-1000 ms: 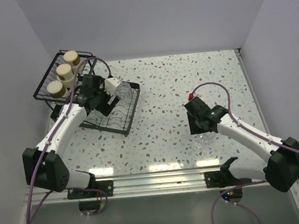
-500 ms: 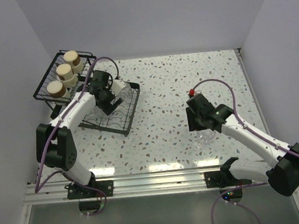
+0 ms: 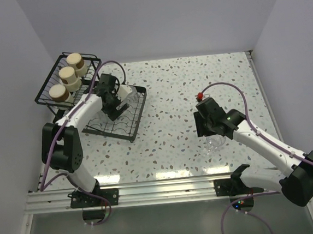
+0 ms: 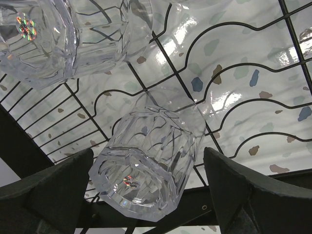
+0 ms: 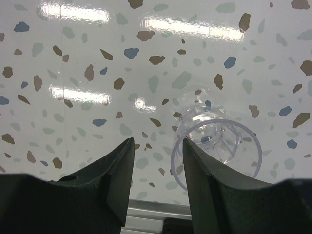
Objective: Unload the cups from the dish rack
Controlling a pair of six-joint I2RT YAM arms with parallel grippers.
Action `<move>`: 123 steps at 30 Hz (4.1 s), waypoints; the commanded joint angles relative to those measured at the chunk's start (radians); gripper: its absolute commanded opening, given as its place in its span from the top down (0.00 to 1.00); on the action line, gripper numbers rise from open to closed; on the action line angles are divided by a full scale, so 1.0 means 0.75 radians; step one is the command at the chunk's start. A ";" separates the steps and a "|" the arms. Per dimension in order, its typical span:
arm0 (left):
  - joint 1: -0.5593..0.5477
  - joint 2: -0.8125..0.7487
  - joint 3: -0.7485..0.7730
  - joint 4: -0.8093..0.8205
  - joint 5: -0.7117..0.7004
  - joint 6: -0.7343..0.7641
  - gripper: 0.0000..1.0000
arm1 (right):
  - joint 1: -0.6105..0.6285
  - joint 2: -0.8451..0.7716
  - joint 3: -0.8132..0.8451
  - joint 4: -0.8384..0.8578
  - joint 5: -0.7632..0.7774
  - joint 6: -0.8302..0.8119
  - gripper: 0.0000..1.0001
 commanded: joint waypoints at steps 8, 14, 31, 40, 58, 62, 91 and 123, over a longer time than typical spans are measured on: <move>0.055 0.035 0.006 -0.037 0.108 0.053 0.26 | -0.003 -0.053 0.053 0.028 -0.013 -0.024 0.50; 0.055 0.012 0.036 -0.106 0.167 0.043 0.69 | -0.003 -0.069 0.086 0.010 -0.007 -0.032 0.49; 0.051 -0.247 0.290 -0.194 0.363 -0.121 1.00 | -0.003 -0.204 0.256 0.367 -0.545 -0.129 0.20; 0.055 -0.525 0.368 -0.015 0.821 -0.370 1.00 | -0.001 -0.084 0.266 1.030 -1.082 0.157 0.12; 0.071 -0.695 0.225 0.364 1.513 -0.755 1.00 | 0.004 0.131 0.254 1.646 -1.108 0.567 0.35; 0.073 -0.704 0.217 0.380 1.572 -0.753 1.00 | 0.018 0.180 0.272 1.669 -1.108 0.606 0.40; 0.073 -0.728 -0.006 0.284 0.946 -0.504 0.00 | 0.040 0.097 0.756 -0.516 -0.022 -0.174 1.00; 0.073 -0.767 -0.056 0.256 0.934 -0.440 0.00 | 0.006 0.054 0.270 -0.336 0.073 0.011 1.00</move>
